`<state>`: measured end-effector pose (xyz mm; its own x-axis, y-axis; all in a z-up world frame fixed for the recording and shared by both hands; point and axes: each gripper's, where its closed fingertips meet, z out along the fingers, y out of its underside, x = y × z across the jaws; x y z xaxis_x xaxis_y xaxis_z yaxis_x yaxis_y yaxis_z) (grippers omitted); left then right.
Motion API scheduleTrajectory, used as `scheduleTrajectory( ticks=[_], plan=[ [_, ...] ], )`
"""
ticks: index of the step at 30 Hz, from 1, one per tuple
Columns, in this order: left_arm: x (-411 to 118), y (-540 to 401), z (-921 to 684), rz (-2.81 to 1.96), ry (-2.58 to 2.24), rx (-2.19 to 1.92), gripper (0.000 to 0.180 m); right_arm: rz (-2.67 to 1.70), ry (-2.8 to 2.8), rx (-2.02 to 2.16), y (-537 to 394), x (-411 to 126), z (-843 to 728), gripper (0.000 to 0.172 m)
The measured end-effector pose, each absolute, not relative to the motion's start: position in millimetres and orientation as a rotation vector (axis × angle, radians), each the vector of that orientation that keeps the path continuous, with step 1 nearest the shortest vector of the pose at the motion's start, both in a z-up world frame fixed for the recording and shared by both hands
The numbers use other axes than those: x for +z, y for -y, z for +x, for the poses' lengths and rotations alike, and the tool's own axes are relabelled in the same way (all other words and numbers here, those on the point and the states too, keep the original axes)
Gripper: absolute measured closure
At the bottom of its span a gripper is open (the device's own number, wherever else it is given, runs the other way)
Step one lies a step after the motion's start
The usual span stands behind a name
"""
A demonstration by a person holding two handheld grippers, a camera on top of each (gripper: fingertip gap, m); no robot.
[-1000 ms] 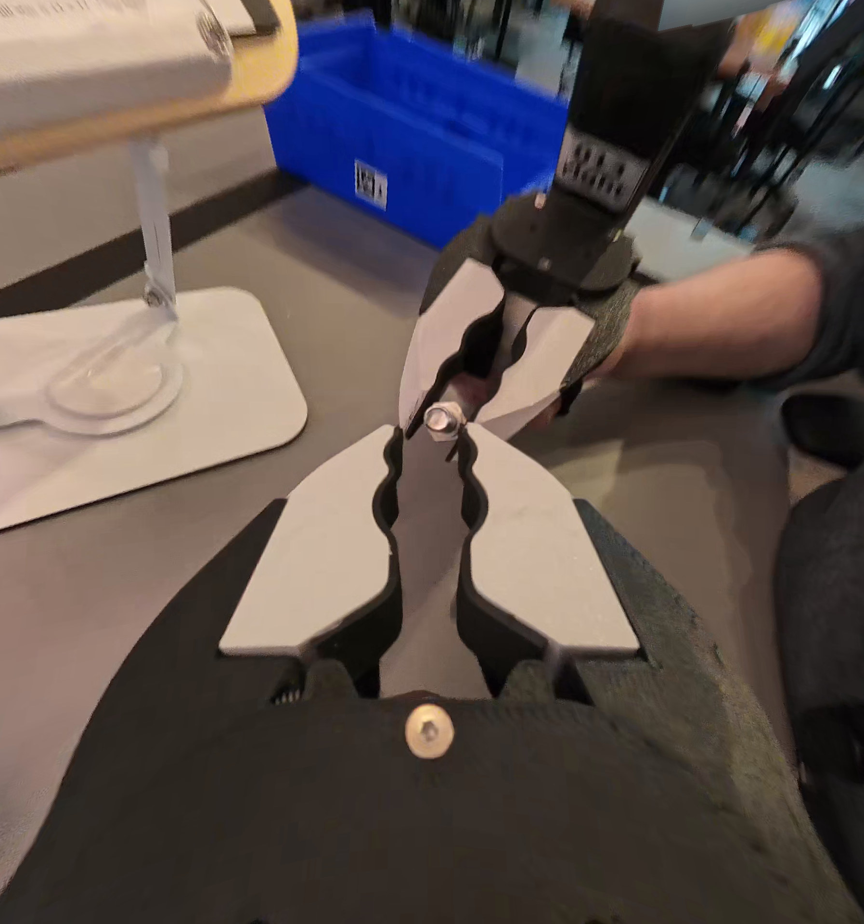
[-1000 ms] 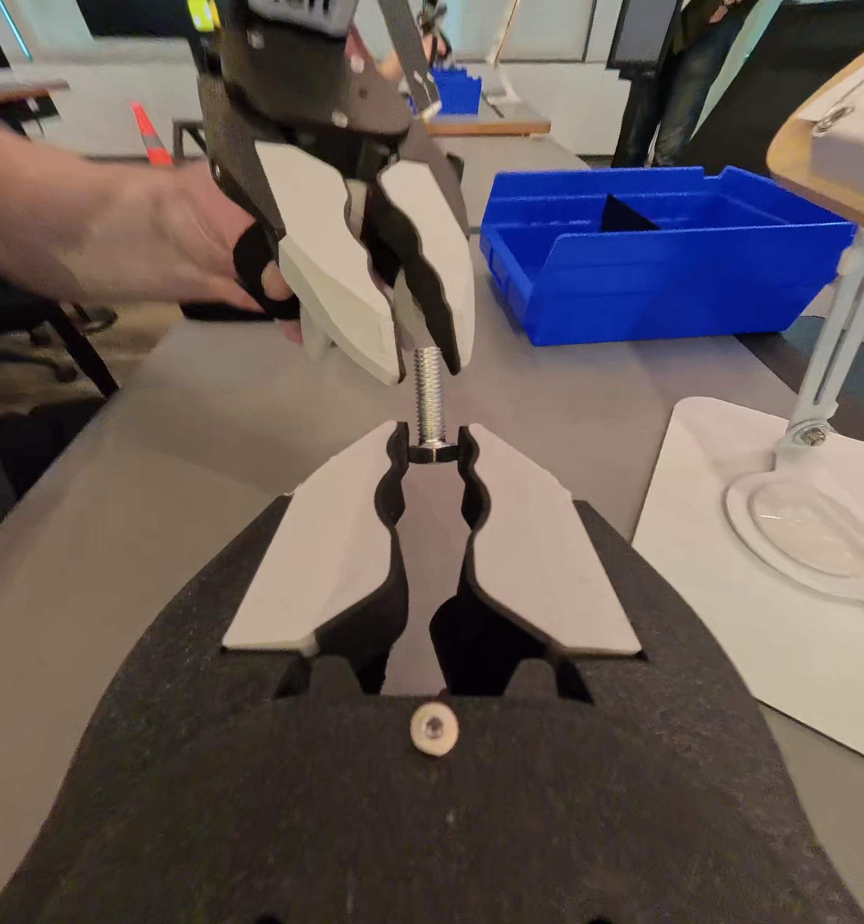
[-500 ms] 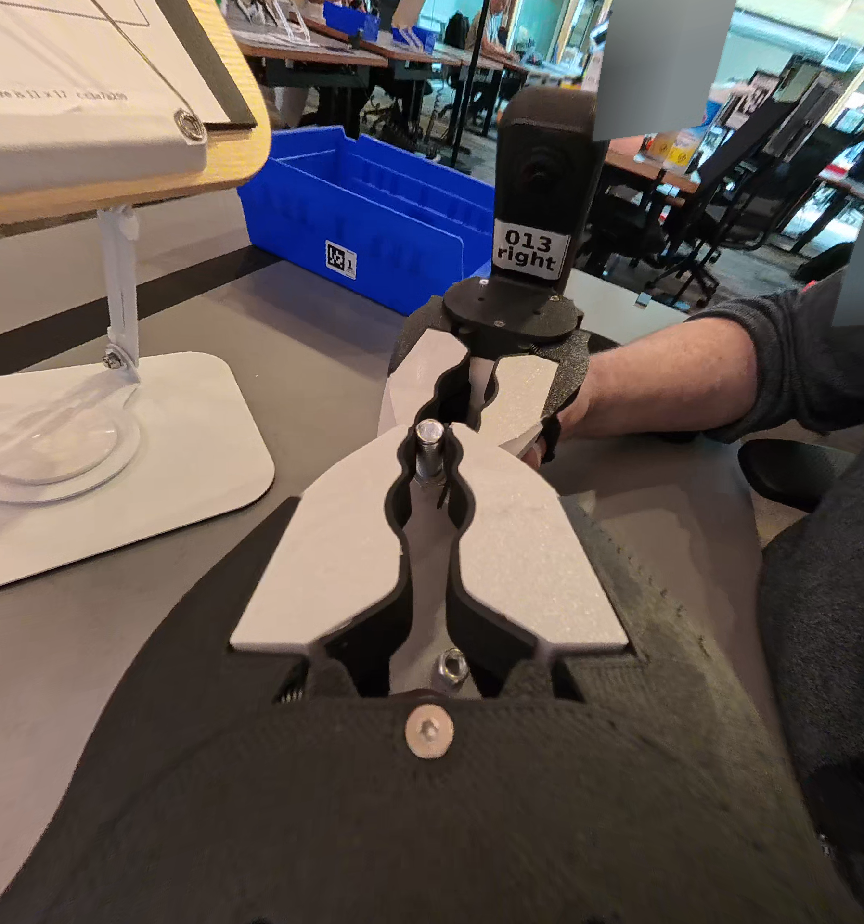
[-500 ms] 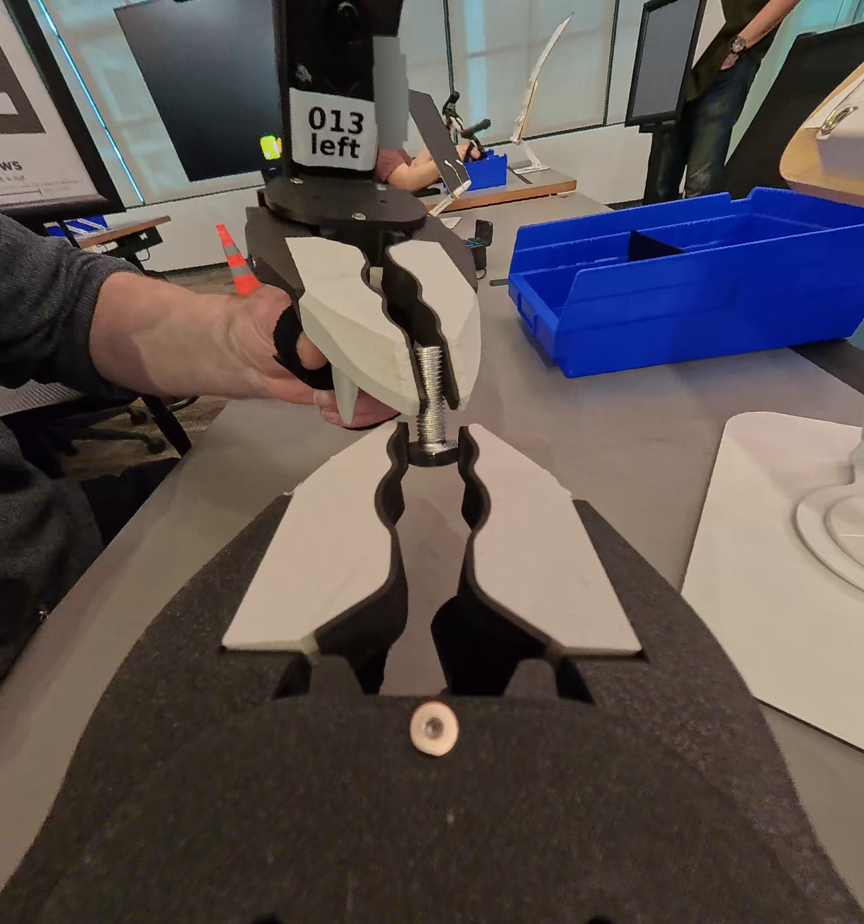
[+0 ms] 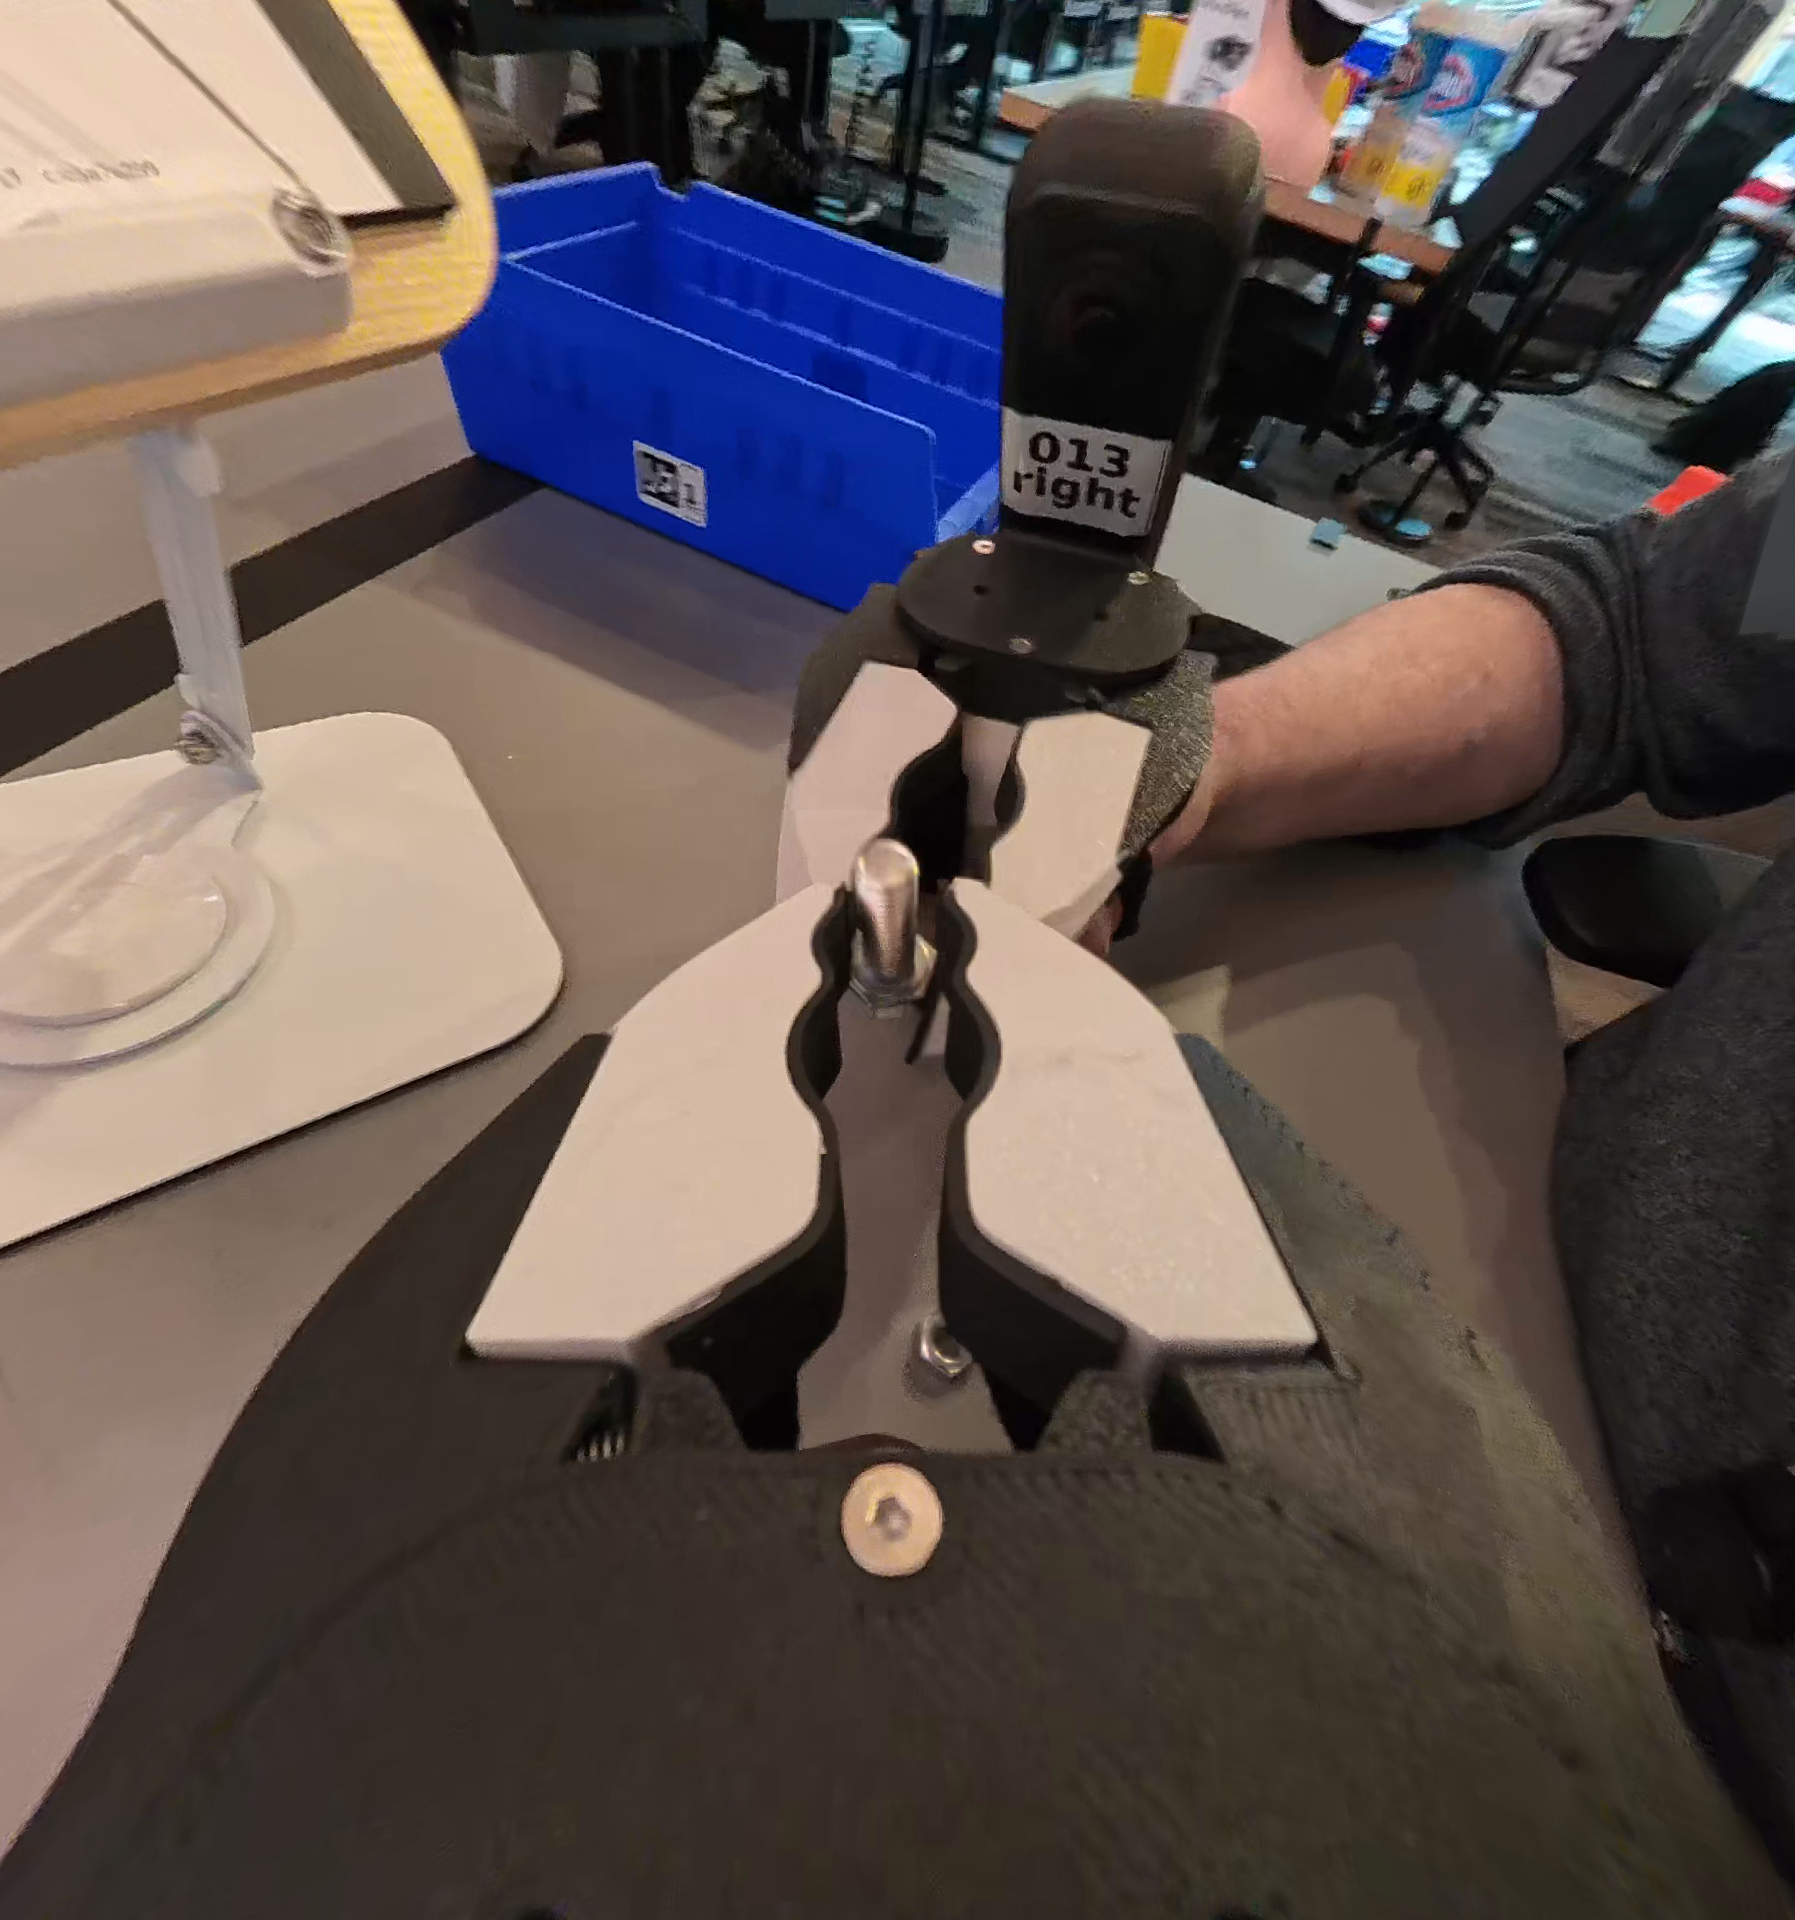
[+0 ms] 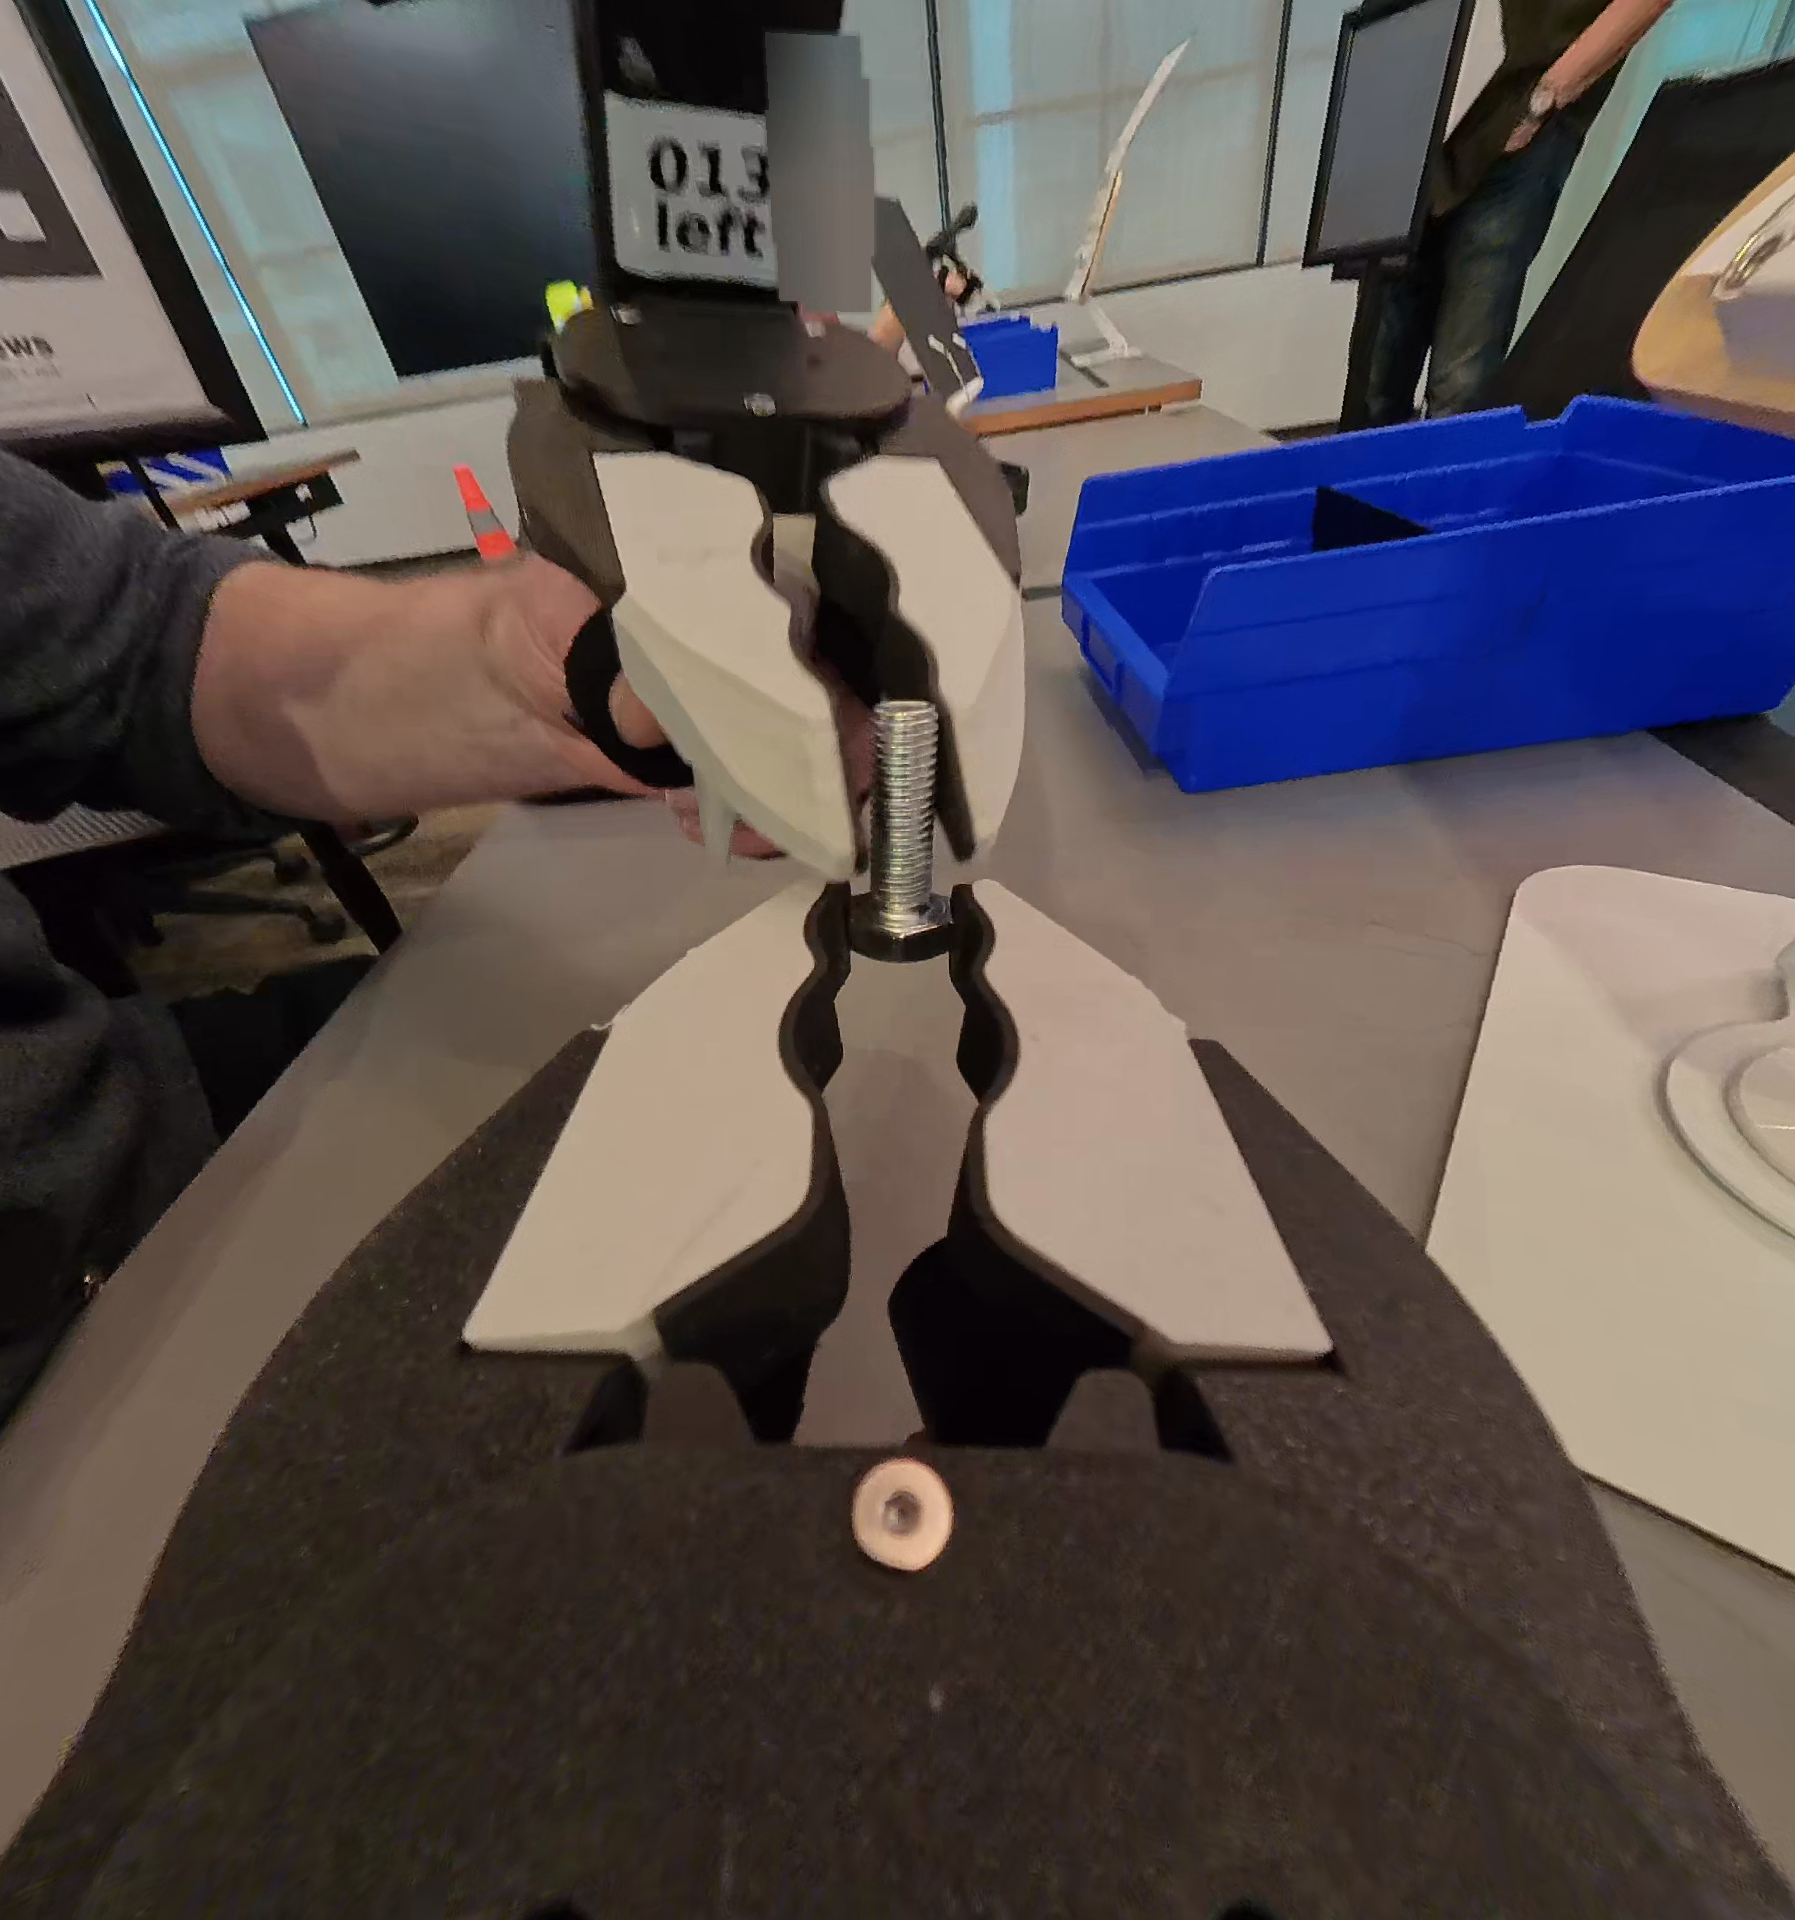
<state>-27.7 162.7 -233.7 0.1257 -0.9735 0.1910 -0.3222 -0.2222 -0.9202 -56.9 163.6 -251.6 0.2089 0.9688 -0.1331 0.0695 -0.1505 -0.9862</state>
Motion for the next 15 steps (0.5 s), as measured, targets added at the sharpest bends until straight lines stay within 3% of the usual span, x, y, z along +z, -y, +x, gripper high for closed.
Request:
scheduleTrajectory(
  ticks=[9,13,15],
  plan=[
    [-233,-162,-24,-1.636,-1.249,-1.136,0.171,-1.445,1.02,1.177,-161,-249,-59,0.153],
    [-235,-171,-30,-1.672,-1.248,-1.036,0.171,-1.518,1.133,1.04,-170,-260,-46,0.137],
    [-236,-180,-35,-1.684,-1.225,-0.936,0.171,-1.51,1.102,1.003,-178,-249,-30,0.145]
  ],
)
